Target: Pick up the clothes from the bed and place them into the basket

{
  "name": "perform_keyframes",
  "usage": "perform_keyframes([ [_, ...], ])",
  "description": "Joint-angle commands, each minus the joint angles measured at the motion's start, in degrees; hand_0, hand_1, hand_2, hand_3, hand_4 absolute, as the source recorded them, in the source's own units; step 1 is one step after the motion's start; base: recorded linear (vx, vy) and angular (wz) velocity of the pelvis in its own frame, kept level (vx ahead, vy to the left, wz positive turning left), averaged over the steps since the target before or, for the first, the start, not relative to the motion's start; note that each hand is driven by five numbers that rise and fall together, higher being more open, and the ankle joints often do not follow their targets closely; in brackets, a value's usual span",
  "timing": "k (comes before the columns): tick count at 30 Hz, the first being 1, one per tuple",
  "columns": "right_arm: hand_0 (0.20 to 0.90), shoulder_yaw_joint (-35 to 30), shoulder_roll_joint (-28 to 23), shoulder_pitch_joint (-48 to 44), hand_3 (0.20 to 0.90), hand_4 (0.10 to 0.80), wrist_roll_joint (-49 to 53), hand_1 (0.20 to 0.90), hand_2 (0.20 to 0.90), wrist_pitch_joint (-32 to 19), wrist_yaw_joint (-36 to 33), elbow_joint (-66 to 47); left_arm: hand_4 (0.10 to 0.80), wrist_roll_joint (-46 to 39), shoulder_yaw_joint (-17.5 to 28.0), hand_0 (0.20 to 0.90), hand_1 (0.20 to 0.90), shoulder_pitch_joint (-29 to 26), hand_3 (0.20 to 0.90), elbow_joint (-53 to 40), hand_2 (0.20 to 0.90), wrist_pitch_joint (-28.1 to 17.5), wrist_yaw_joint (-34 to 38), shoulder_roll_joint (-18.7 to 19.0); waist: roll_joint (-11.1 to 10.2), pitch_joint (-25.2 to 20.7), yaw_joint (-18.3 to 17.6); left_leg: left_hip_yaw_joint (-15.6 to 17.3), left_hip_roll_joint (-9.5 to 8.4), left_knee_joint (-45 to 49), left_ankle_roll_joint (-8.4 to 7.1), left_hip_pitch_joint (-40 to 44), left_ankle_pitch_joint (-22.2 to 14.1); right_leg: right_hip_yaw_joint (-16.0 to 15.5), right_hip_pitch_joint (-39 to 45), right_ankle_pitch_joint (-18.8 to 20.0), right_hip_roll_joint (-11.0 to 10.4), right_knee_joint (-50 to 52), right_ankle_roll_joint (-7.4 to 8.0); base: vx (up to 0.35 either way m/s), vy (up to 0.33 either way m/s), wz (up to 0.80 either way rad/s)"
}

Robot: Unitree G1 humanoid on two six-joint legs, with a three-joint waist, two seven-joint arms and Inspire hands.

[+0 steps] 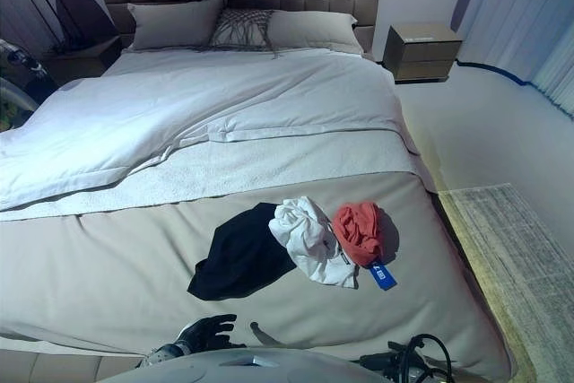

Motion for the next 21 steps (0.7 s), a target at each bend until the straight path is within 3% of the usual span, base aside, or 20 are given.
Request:
perform_keyframes([
  [1, 0.9, 2.54, 0.46, -1.91, 0.9, 0.8, -0.48, 0.9, 0.9, 0.22, -0.91, 2.16, 0.8, 0.0, -0.08, 0.9, 0.9, -3.1, 0.9, 2.7, 0.9, -0.75, -1.31, -0.84, -0.28, 1.29, -0.02, -4.53, -1.52, 0.13, 0.01, -1.64, -2.76, -0.63, 1.73, -2.25, -0.23, 2.5, 1.78, 0.0, 0.0, 0.0],
  [7, 0.9, 2.21, 0.4, -1.84, 0.9, 0.8, -0.49, 0.9, 0.9, 0.26, -1.35, 2.41, 0.8, -1.25, 0.73, 0.9, 0.9, -3.07, 0.9, 2.98, 0.9, 0.18, 0.15, -1.08, -0.39, 1.04, 0.1, -4.68, -1.58, 0.13, 0.01, -1.61, -2.75, -0.71, 1.97, -2.12, -0.24, 2.22, 1.83, 0.0, 0.0, 0.0],
  [12, 0.9, 1.65, 0.48, -2.11, 0.9, 0.8, 1.69, 0.9, 0.9, -1.2, -5.6, 2.33, 0.8, 0.76, 0.92, 0.9, 0.9, -3.05, 0.9, 3.54, 0.9, 0.63, 2.04, -1.01, -0.54, 0.86, 0.21, -4.72, -1.69, 0.13, 0.01, -1.53, -2.81, -0.7, 2.17, -1.88, -0.22, 1.92, 1.95, 0.03, 0.004, 0.02],
  [21, 0.9, 0.01, -1.44, -3.04, 0.9, 0.8, 2.48, 0.9, 0.9, -9.19, -11.83, -0.79, 0.8, 1.76, -0.28, 0.9, 0.9, -2.19, 0.9, 3.15, 0.9, 1.13, 1.87, -0.33, -0.93, 1.49, 0.73, -4.8, -2.06, 0.13, 0.36, -1.57, -2.9, -0.51, 1.96, -1.33, -0.21, 1.93, 2.2, 0.025, -0.018, 0.0],
])
